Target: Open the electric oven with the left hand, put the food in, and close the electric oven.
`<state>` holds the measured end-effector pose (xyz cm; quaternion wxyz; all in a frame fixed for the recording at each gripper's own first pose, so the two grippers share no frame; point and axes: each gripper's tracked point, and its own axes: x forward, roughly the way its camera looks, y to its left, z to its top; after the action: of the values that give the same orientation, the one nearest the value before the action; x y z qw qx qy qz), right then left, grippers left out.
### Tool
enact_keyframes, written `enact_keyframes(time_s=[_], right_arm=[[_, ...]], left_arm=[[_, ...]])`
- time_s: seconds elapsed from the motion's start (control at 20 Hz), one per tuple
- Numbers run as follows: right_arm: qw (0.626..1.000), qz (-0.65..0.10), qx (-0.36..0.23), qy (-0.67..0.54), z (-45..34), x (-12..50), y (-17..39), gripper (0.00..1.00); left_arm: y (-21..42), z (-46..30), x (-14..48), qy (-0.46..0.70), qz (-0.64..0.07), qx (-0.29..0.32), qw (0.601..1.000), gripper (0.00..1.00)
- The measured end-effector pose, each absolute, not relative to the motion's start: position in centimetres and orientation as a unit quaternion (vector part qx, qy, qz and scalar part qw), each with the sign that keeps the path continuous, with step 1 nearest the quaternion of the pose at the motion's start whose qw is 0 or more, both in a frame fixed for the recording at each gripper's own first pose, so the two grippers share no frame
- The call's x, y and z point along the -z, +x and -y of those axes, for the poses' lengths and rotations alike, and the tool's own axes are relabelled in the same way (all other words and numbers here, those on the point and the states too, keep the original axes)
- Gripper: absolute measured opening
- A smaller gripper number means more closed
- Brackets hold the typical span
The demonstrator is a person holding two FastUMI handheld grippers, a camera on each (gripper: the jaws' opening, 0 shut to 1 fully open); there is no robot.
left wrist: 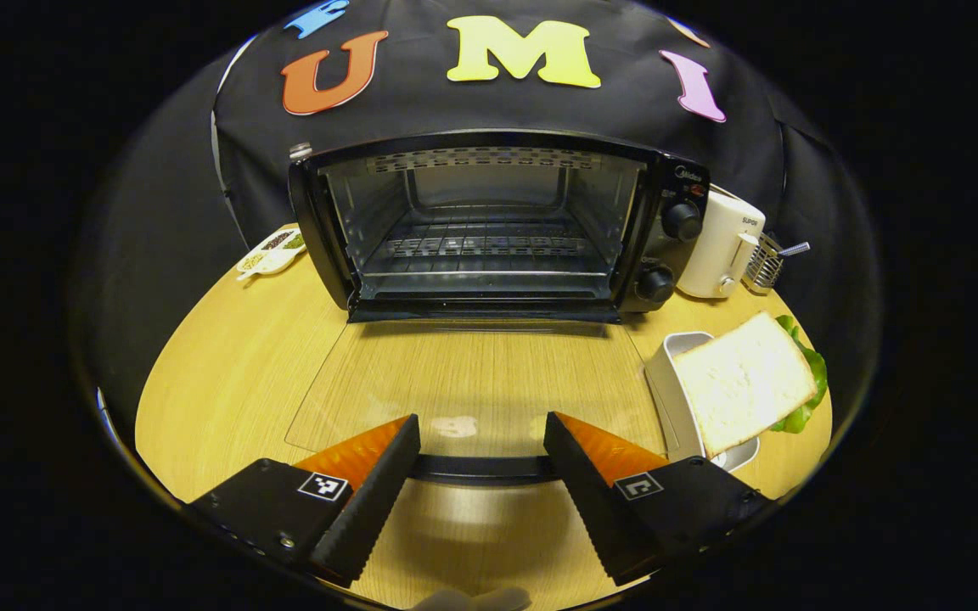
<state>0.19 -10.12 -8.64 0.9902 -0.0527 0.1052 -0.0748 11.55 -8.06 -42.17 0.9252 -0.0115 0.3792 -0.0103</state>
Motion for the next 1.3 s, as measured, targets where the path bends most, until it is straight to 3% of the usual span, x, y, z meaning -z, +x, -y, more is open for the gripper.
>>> enact_keyframes(time_s=[0.45, 0.5, 0.7, 1.05, 1.3], right_arm=[[0.990, -0.123, 0.062, -0.033, 10.5, 10.6, 2.0, 1.00], [0.990, -0.123, 0.056, -0.034, 10.5, 10.7, 2.4, 1.00], [0.989, -0.142, 0.018, -0.035, 9.5, 13.4, 4.9, 1.00], [0.972, -0.218, -0.081, 0.043, 5.0, 24.8, 10.5, 1.00], [0.949, -0.274, -0.117, 0.104, 2.9, 32.2, 14.5, 1.00]], left_arm=[[11.6, 7.8, 41.2, -0.018, -0.358, 0.006, 0.933, 1.00], [11.2, 7.6, 40.1, -0.023, -0.349, 0.003, 0.937, 0.96], [8.6, 5.5, 33.6, -0.006, -0.285, 0.002, 0.958, 0.96], [3.1, 2.3, 18.5, 0.009, -0.162, -0.017, 0.987, 0.96], [0.3, 2.2, 11.0, -0.016, -0.113, -0.027, 0.993, 0.95]])
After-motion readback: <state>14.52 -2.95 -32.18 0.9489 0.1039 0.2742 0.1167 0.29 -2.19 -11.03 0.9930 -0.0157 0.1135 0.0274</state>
